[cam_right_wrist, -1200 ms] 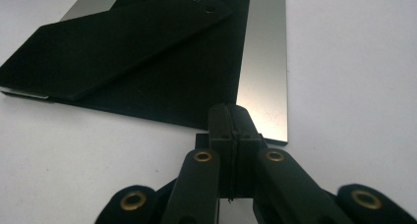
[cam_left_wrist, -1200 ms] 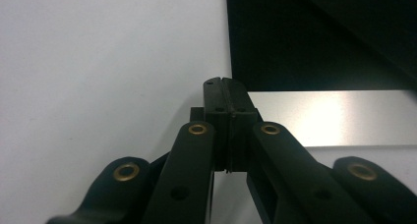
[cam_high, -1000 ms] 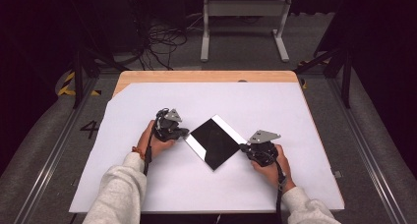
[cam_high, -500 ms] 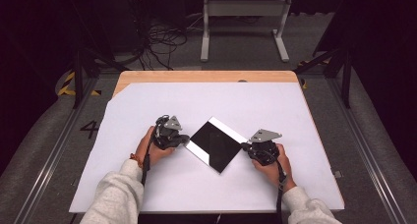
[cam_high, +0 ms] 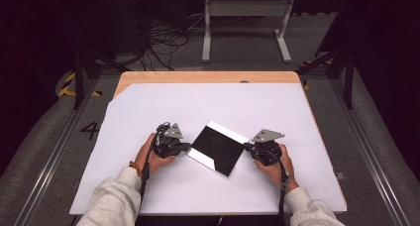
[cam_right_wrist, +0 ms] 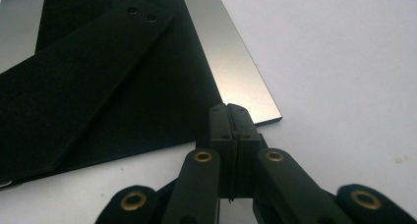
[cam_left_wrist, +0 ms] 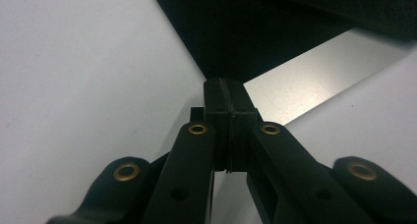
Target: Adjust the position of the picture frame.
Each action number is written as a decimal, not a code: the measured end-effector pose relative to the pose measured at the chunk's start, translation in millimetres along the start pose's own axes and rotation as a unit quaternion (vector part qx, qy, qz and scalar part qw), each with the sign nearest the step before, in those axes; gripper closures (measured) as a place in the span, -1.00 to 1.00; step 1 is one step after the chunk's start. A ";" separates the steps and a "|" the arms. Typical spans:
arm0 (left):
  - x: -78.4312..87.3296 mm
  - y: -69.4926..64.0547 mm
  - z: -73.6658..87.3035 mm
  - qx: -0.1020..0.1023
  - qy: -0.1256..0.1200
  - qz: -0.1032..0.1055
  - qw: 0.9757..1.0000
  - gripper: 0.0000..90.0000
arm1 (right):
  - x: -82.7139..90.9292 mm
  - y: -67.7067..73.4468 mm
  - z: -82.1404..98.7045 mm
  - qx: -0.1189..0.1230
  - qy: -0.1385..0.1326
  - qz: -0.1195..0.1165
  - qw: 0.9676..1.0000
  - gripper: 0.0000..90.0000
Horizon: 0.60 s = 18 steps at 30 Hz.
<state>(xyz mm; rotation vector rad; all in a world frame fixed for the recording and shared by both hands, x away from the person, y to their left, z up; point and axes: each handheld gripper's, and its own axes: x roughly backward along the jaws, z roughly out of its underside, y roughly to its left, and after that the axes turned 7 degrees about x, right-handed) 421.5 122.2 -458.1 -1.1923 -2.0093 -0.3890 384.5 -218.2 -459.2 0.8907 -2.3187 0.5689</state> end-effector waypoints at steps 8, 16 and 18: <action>1.2 -3.7 2.7 0.004 -0.001 0.006 1.000 1.00 | -0.4 -1.4 -0.1 -0.003 0.000 -0.002 1.000 1.00; 3.1 -7.5 6.1 0.006 -0.001 0.015 1.000 1.00 | -3.8 -5.8 -2.7 -0.009 0.001 -0.008 1.000 1.00; 3.4 -7.5 7.1 0.007 -0.003 0.016 1.000 1.00 | -4.5 -6.1 -3.3 -0.008 0.001 -0.008 1.000 1.00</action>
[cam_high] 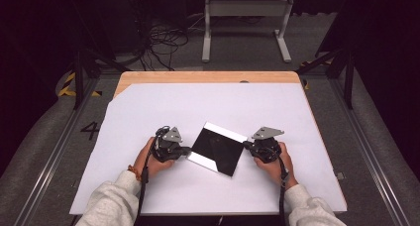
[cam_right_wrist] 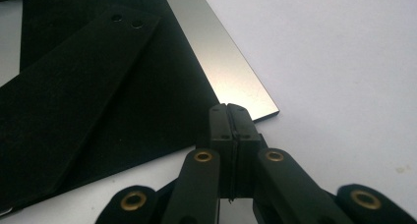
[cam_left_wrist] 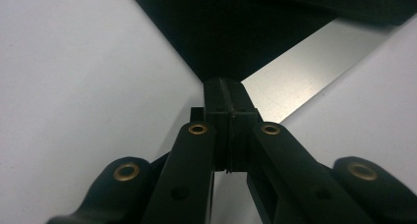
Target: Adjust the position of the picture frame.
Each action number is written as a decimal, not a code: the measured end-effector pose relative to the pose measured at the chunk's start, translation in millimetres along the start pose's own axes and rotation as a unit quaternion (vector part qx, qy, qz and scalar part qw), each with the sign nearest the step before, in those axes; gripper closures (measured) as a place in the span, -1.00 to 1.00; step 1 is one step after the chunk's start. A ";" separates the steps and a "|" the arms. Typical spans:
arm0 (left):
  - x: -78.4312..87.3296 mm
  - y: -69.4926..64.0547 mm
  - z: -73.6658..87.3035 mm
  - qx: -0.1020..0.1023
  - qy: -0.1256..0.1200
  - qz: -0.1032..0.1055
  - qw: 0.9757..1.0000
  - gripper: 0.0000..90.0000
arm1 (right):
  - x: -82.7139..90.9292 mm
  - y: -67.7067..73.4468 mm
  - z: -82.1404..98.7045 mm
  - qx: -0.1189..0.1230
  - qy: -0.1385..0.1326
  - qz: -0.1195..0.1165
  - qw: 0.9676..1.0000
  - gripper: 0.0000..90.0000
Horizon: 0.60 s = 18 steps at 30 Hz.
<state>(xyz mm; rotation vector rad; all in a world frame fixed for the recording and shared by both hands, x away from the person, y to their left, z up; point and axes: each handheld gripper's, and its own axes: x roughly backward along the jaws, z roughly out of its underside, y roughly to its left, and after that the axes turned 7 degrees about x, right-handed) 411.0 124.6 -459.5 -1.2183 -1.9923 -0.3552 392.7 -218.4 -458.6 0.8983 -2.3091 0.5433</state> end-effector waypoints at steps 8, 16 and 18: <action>0.0 -6.0 2.2 0.001 -0.001 0.005 1.000 1.00 | -2.7 -1.5 -1.9 0.001 0.000 0.006 1.000 1.00; -0.3 -12.6 4.0 -0.004 -0.002 0.010 1.000 1.00 | -5.9 -5.2 -4.8 -0.001 0.003 0.010 1.000 1.00; -0.6 -13.9 4.6 -0.004 -0.004 0.011 1.000 1.00 | -6.8 -5.7 -5.8 0.002 0.005 0.013 1.000 1.00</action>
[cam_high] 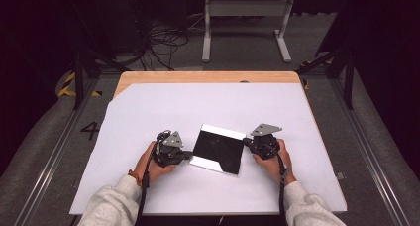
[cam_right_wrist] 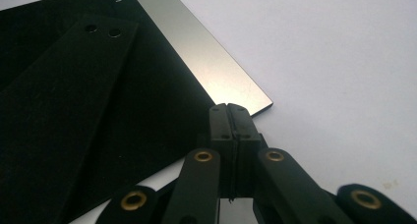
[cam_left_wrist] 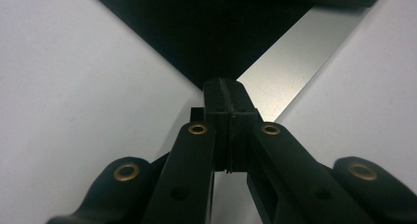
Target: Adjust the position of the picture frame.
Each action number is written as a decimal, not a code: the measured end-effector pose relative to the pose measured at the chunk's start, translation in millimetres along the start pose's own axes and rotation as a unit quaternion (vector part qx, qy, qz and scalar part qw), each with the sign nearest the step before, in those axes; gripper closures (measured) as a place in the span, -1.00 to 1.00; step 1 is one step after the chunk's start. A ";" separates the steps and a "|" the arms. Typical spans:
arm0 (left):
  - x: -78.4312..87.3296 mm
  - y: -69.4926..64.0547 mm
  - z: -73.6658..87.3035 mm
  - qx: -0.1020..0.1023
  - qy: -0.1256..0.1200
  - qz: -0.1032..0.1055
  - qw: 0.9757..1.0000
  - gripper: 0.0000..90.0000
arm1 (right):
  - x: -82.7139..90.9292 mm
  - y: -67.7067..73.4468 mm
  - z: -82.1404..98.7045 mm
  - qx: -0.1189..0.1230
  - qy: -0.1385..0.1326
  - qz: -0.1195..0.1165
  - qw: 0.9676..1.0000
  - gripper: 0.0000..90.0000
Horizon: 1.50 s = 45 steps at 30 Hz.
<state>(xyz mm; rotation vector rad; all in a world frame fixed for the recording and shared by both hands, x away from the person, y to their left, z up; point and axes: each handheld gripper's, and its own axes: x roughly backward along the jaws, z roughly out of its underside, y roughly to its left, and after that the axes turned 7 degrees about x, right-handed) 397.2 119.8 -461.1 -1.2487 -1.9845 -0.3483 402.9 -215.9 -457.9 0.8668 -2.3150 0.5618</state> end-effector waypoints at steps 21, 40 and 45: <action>-3.8 -10.3 -0.1 -0.008 -0.003 0.007 1.000 1.00 | -13.4 -7.2 -9.6 -0.003 0.000 0.020 1.000 1.00; -4.4 -12.3 0.2 -0.012 -0.006 0.000 1.000 0.99 | -19.7 -8.6 -13.9 0.009 -0.001 0.026 1.000 1.00; -4.6 -11.8 0.7 -0.011 -0.008 0.005 1.000 1.00 | -20.6 -8.0 -14.9 0.014 0.000 0.029 0.999 1.00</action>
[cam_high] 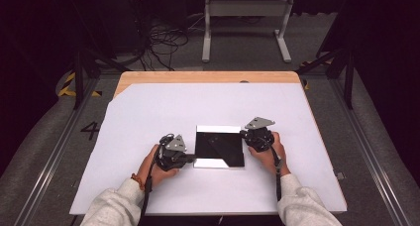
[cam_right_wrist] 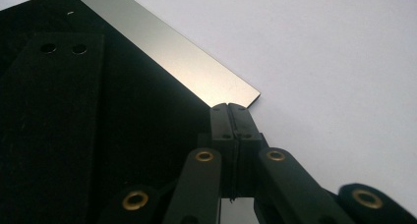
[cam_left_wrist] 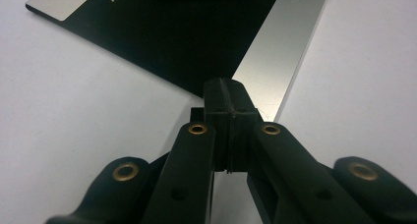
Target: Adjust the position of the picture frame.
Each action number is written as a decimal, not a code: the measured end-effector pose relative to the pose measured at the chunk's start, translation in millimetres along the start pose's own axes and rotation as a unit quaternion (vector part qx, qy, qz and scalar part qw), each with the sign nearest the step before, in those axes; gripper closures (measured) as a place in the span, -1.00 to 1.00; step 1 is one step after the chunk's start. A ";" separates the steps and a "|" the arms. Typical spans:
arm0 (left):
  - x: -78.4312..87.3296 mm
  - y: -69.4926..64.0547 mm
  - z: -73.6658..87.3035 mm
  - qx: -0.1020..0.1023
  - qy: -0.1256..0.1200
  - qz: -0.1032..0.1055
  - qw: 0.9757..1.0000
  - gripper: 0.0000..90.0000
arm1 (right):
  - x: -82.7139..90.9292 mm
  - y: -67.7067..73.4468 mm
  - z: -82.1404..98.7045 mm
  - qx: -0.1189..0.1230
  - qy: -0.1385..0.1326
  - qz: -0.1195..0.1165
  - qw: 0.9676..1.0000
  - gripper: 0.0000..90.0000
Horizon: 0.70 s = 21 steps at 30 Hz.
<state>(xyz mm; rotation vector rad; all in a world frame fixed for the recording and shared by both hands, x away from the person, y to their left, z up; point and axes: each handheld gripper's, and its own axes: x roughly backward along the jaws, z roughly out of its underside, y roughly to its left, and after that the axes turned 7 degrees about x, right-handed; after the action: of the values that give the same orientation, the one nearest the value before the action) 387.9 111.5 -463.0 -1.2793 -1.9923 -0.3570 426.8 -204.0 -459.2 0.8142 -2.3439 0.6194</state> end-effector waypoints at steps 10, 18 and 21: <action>-0.6 -0.2 -0.2 -0.002 -0.001 0.003 1.000 0.99 | -2.3 -0.7 -1.7 -0.002 0.000 0.002 1.000 1.00; -0.5 -1.0 0.0 -0.004 -0.001 -0.003 1.000 0.99 | -2.1 1.3 -2.1 -0.001 0.001 0.009 1.000 1.00; -0.1 -1.3 -0.3 -0.004 -0.002 -0.006 1.000 0.98 | -1.6 1.6 -2.4 0.000 0.001 0.010 1.000 0.98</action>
<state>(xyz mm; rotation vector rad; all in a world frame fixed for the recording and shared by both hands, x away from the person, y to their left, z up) 386.9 110.6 -462.7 -1.2741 -2.0048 -0.3697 427.7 -200.9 -458.8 0.7901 -2.3525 0.6282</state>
